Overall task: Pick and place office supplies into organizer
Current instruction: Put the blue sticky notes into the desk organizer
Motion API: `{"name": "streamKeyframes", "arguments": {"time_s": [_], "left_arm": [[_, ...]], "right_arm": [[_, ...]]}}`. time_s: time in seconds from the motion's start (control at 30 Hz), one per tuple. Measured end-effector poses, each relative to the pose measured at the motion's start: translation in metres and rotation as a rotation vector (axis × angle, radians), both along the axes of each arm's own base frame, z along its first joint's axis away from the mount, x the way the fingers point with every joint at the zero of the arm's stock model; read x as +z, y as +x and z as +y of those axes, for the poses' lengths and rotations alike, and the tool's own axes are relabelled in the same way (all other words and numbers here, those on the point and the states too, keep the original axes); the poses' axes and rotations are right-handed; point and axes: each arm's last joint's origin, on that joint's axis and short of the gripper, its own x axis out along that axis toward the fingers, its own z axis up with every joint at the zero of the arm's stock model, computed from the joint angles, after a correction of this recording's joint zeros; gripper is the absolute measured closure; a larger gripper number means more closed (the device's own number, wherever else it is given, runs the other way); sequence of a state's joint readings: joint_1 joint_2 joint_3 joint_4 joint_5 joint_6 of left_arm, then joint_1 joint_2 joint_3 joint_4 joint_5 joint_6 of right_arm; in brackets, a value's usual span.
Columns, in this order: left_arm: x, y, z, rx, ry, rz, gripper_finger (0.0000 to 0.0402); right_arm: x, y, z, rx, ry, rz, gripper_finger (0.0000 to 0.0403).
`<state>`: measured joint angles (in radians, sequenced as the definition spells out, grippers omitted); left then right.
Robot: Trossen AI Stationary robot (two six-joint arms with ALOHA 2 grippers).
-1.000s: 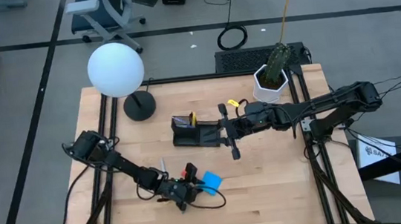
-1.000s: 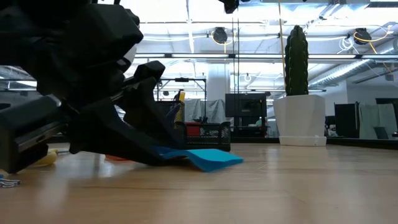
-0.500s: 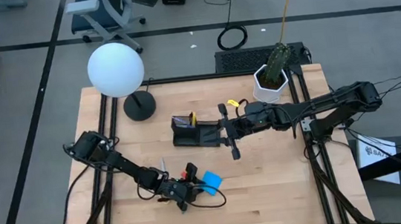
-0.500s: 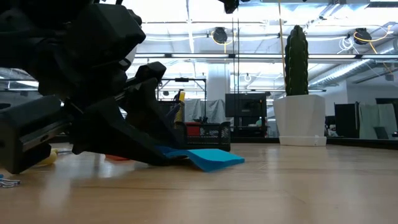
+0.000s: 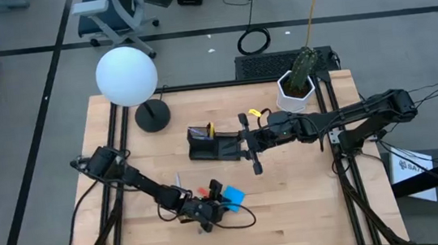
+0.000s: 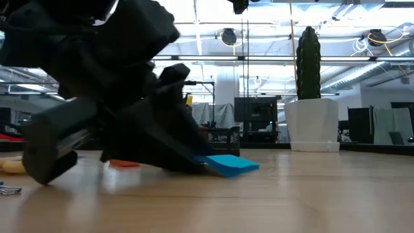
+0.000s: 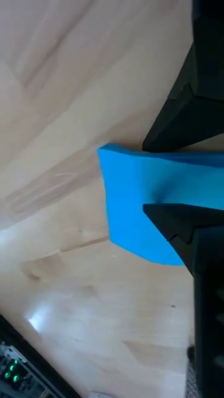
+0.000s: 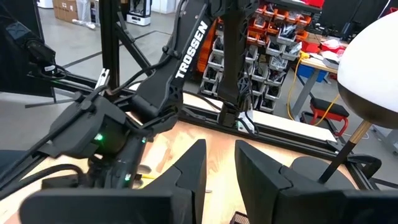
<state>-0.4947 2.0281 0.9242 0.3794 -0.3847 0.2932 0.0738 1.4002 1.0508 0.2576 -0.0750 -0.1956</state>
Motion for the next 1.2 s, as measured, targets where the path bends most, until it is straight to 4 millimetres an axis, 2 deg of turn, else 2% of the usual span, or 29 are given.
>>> {"name": "streamKeyframes", "arguments": {"time_s": [0.4,0.77,0.97,1.07,1.2], "left_arm": [[-0.0013,0.0088,-0.0034,0.007,0.014,0.036,0.0258],[-0.0037,0.008,-0.0011,0.015,0.001,0.065,0.0389],[-0.0038,0.0079,-0.0012,0.012,0.0,0.066,0.0381],[-0.0038,0.0078,-0.0011,0.011,0.0,0.066,0.0392],[0.0034,0.0067,-0.0028,-0.006,0.005,0.052,0.0392]], "right_arm": [[-0.0008,-0.0001,0.0,0.0,0.0,0.008,0.0328],[-0.0008,-0.0001,0.0,0.0,0.0,0.008,0.0328],[-0.0008,-0.0001,0.0,0.0,0.0,0.008,0.0328],[-0.0008,-0.0001,0.0,0.0,-0.001,0.008,0.0328],[-0.0008,-0.0001,0.0,0.0,0.0,0.008,0.0328]]}}
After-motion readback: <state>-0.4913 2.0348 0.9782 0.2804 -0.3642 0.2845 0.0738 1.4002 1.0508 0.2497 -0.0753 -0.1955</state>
